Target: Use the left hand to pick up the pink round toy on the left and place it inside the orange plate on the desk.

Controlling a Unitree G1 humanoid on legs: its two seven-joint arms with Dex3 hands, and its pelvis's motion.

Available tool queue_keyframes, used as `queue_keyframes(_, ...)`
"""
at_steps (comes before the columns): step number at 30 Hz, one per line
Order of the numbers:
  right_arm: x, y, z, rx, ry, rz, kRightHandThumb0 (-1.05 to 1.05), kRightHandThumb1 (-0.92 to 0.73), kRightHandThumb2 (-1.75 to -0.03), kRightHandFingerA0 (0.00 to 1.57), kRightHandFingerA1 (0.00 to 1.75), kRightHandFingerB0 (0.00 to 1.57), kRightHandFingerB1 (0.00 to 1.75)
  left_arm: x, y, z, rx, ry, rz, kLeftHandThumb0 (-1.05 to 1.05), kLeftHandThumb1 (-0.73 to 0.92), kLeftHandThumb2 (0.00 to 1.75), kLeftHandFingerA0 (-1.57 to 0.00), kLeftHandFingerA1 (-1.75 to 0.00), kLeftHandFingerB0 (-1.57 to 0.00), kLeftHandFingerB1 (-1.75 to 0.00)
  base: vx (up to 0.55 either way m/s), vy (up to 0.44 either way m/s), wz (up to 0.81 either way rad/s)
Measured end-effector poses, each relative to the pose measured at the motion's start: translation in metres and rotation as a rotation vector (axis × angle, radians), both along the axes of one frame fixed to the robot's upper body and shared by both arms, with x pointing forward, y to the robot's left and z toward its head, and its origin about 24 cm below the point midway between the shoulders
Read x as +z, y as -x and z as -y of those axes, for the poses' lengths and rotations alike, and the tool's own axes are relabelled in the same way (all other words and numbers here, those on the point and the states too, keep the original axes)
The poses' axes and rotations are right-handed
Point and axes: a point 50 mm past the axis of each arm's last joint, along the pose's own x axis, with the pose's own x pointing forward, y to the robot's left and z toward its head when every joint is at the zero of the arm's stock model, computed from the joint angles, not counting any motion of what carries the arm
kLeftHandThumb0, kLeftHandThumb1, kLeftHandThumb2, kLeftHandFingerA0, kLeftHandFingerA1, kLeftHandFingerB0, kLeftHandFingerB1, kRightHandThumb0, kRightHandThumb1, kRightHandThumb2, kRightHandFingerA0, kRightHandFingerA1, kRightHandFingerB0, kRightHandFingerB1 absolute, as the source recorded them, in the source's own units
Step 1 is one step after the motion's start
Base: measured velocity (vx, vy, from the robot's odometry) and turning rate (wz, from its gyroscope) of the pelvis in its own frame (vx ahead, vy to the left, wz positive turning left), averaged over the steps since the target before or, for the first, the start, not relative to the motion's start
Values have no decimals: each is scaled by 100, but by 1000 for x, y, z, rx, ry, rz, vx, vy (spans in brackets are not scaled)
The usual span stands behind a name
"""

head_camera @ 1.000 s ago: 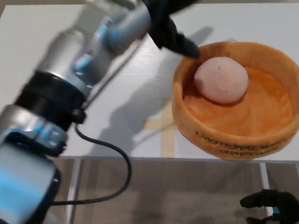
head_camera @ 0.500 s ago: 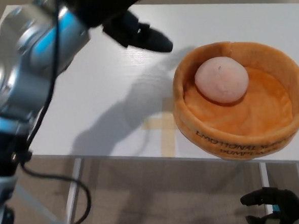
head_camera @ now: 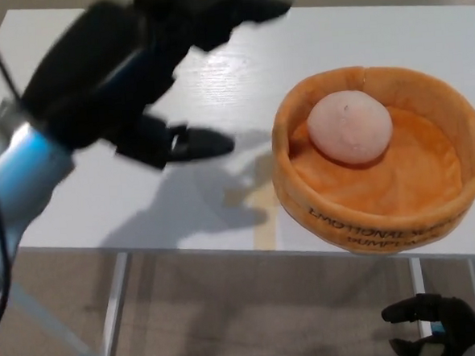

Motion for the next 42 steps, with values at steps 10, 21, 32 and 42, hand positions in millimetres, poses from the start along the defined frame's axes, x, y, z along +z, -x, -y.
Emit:
queue_keyframes(10, 2, -3, 0, 2, 1, 7, -15, -58, -59, 65, 85, 65, 76, -65, 37, -28, -21, 7, -343, -15, 56, 99, -29, -57, -13, -48, 0, 0, 0)
queue_keyframes(21, 3, -4, 1, 2, 3, 11, -14, -57, -60, 64, 86, 65, 77, -155, 81, -43, -31, 157, -844, -12, 78, 63, -42, -41, -32, -31, 0, 0, 0)
queue_keyframes(32, 4, -4, 3, 2, 7, 9, -20, -44, -84, 71, 87, 63, 77, -250, 83, -57, 177, 326, -1211, -22, 72, 59, -37, -39, -37, -31, 0, 0, 0)
queue_keyframes(42, 4, -5, 3, 2, 7, 11, -20, -43, -84, 70, 86, 64, 78, -286, 56, -60, 354, 373, -1291, -29, 66, 60, -28, -34, -39, -33, 0, 0, 0)
